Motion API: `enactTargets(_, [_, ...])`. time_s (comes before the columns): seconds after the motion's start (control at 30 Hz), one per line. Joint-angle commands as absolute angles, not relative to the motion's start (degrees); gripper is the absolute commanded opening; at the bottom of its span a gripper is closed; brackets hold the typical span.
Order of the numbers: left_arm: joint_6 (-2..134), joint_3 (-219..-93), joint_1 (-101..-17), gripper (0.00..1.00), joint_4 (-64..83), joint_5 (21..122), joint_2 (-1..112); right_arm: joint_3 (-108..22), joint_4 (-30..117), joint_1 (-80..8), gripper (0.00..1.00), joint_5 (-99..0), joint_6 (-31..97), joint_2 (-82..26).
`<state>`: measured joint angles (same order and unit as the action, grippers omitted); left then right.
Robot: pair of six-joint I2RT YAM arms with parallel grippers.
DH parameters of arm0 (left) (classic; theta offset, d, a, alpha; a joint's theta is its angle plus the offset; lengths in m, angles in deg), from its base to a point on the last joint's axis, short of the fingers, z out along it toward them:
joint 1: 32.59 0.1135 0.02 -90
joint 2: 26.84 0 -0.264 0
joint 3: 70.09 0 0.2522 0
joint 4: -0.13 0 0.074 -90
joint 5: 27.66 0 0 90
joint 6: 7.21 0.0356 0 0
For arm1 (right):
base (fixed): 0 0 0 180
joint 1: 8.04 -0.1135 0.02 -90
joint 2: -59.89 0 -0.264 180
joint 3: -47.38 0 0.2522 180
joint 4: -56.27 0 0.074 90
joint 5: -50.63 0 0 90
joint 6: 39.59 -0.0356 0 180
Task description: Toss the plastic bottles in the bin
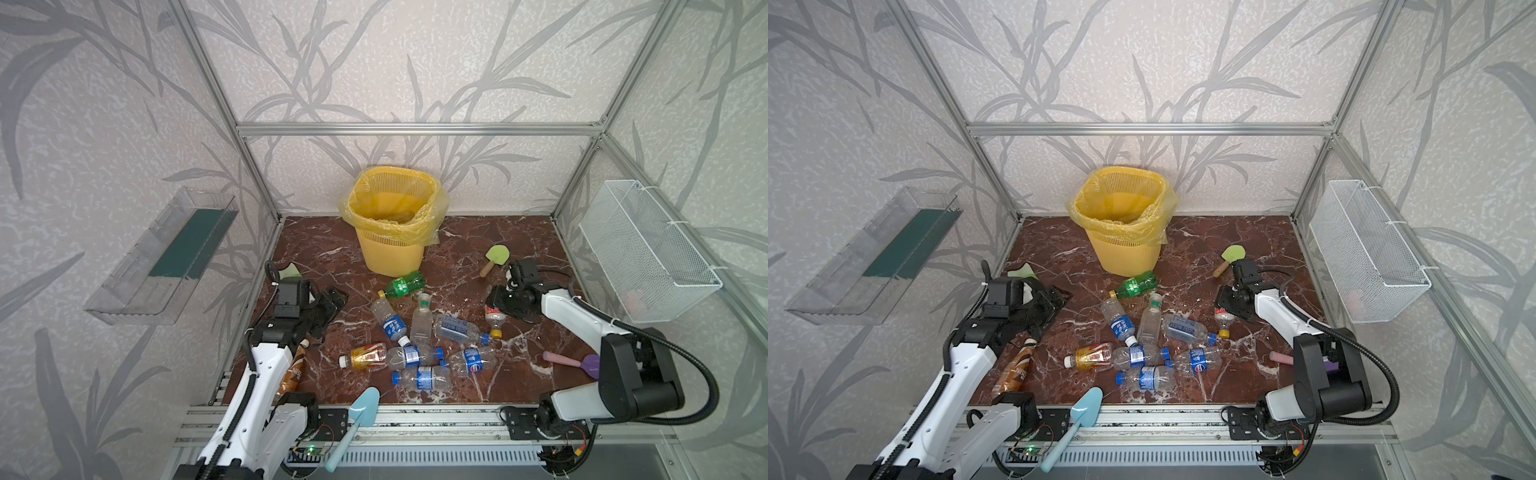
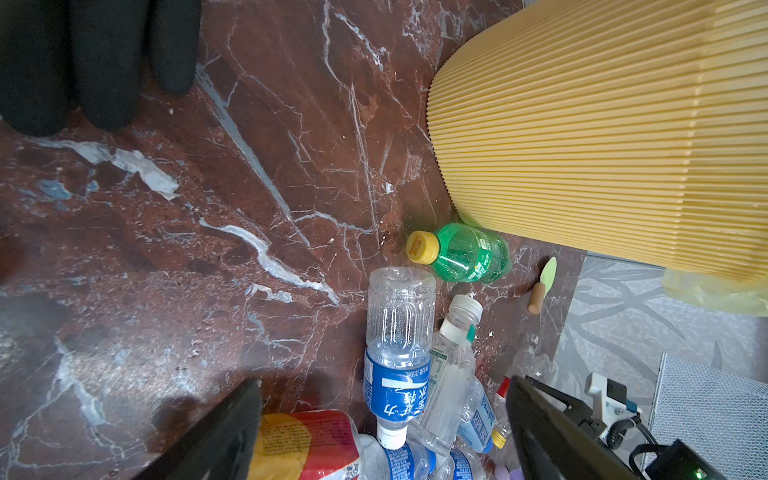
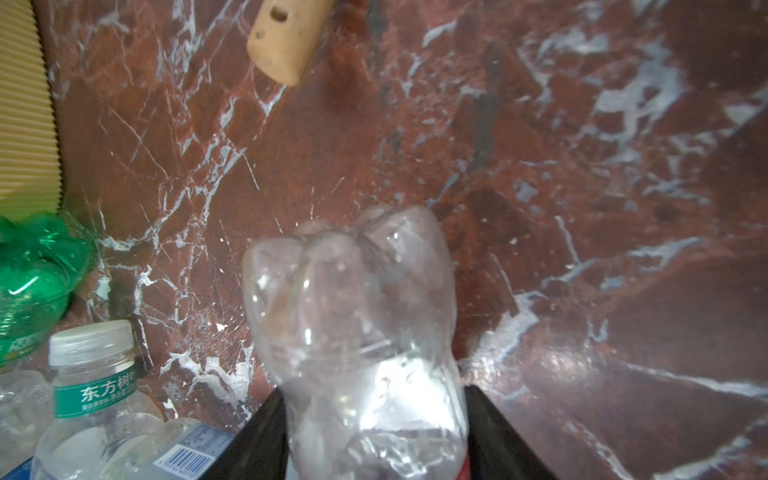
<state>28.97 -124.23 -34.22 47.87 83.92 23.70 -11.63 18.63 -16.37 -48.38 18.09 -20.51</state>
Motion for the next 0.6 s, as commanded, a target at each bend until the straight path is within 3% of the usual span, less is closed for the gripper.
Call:
enactTargets(0.0, [28.76,-123.66,-34.09,0.92,46.72,84.58,24.60,-8.37,19.65,-13.36,0.61,-52.99,14.91,-15.90])
enactTargets(0.33, [28.75,-123.82,-34.05,0.92,45.49,85.08,26.53,0.64,24.81,-7.87,0.62,-62.07,4.52,-2.29])
enactTargets(0.57, [28.58,-124.47,-34.09,0.92,44.66,85.85,27.83,-4.32,34.96,-8.01,0.61,-73.13,-6.71,0.71])
